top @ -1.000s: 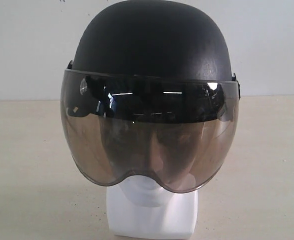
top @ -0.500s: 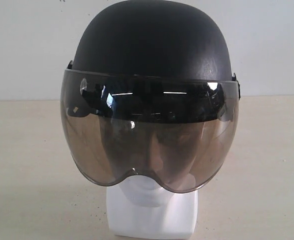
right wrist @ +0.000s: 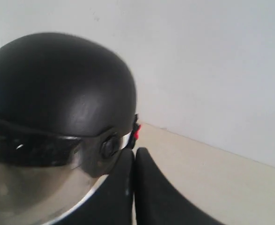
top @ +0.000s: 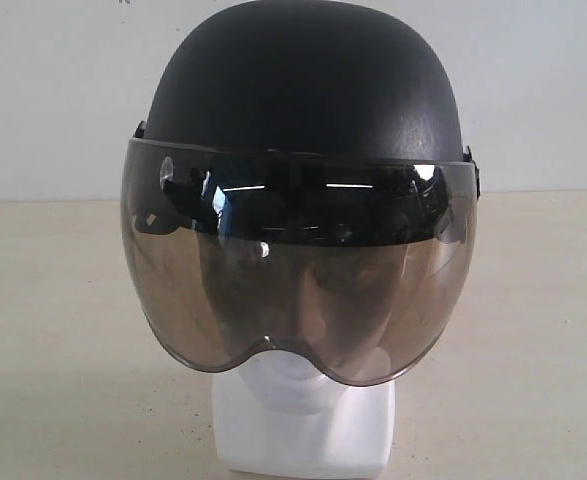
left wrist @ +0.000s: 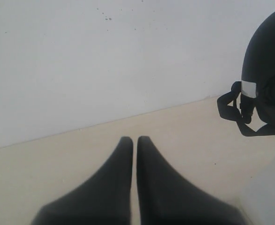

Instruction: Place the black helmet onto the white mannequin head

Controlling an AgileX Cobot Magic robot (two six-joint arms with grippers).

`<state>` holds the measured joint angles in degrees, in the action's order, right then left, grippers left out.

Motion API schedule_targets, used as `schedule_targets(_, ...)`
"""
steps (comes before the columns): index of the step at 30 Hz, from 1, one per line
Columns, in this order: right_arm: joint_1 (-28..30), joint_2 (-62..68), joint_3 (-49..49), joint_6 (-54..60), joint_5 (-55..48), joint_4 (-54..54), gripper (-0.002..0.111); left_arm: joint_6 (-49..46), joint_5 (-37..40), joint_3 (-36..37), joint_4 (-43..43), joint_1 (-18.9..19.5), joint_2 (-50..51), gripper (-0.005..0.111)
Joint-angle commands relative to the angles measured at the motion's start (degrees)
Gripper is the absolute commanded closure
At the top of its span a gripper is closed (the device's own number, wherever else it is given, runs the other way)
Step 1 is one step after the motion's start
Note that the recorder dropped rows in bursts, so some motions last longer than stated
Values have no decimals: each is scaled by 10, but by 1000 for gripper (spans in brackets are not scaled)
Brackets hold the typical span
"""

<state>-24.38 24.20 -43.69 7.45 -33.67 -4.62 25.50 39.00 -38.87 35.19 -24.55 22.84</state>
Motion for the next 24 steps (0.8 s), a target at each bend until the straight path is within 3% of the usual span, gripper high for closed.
schedule_targets(1,87,-36,73,1,132,-24,109,7,0,2,4,2,-3,102)
schedule_targets(5,134,-78,183,1,264,-42,109,7,0,2,4,2,-3,102)
schedule_targets(15,135,-163,390,1,399,-40,109,7,-2,2,4,2,-3,102)
schedule_targets(21,135,-174,437,10,398,-40,109,7,-2,2,4,2,-3,102)
schedule_targets(24,135,-174,437,20,328,-40,109,7,-3,2,4,2,-3,102)
